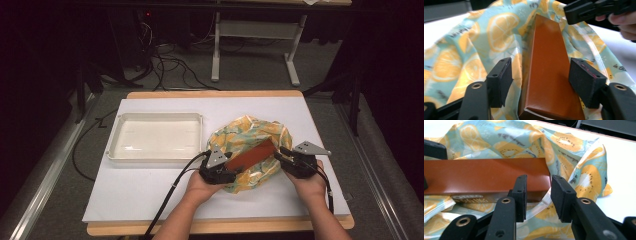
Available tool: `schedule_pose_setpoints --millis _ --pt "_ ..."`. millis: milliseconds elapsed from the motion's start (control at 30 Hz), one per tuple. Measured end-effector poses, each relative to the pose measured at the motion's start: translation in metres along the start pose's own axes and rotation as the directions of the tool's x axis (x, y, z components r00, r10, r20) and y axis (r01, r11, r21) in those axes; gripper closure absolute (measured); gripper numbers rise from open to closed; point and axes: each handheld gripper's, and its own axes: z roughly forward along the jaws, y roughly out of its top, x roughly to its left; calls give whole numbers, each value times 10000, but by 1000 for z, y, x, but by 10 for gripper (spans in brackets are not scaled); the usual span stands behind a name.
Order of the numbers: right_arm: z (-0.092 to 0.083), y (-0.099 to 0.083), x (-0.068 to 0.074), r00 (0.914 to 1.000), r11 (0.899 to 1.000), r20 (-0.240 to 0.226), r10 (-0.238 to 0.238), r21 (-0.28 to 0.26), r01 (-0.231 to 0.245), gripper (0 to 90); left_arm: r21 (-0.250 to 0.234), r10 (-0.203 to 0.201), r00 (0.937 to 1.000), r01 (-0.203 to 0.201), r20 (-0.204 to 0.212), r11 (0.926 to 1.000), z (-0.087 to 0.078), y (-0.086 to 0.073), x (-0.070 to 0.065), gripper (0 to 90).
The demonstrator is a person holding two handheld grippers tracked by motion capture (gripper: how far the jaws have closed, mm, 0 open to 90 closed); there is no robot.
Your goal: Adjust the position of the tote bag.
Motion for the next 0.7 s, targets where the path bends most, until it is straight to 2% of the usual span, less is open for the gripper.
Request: schedule_pose_setpoints --millis 67,133,167,200,267,300,367,400,467,533,633,667,700 --pt "0 -1 -1 10000 10000 -5 -17 -13 17 670 57 112 9996 -113 250 9999 2 -3 -2 339" --pt "-1 -1 -2 10000 10000 -37 29 -39 -30 670 170 602 9980 -605 189 9980 1 -4 -7 312" --pt "-1 -1 -2 10000 10000 -29 67 -35 -67 671 -15 987 9951 -988 -106 9951 -2 -4 -11 314" --pt "-2 -1 -2 10000 10000 -18 27 -76 -27 671 -234 1135 9931 -1142 -293 9932 -5 -4 -13 325" --pt "-3 -1 -2 10000 9999 -26 92 -132 -92 671 -661 991 9943 -1015 -388 9926 -12 -3 -12 342" --pt "-3 -1 -2 9999 9999 -38 99 -136 -100 671 -967 1205 9915 -1247 -482 9875 -16 -2 -14 352" --pt "-3 0 -3 9999 9998 -13 139 -111 -139 671 -1264 1568 9859 -1630 -577 9785 -19 -1 -19 401" --pt "-2 -1 -3 9999 9998 -23 168 -108 -168 672 -1314 1598 9859 -1650 -494 9775 -19 0 -21 411" --pt "-2 -1 -3 9998 9997 -28 192 -122 -192 672 -1151 1637 9854 -1681 -473 9790 -15 2 -24 438" --pt "-2 0 -3 9998 9997 -50 217 -125 -218 672 -611 1563 9868 -1586 -416 9854 -7 1 -24 450" --pt "-2 0 -3 9997 9996 -61 236 -135 -237 673 -388 1868 9813 -1886 -461 9813 -3 -3 -28 439" --pt "-3 0 -3 9997 9996 -72 238 -158 -239 673 -68 1977 9782 -1985 -635 9801 0 -4 -29 421" --pt "-2 -1 -3 9997 9996 -87 237 -156 -238 674 180 1971 9788 -1963 -562 9804 3 -5 -29 393"
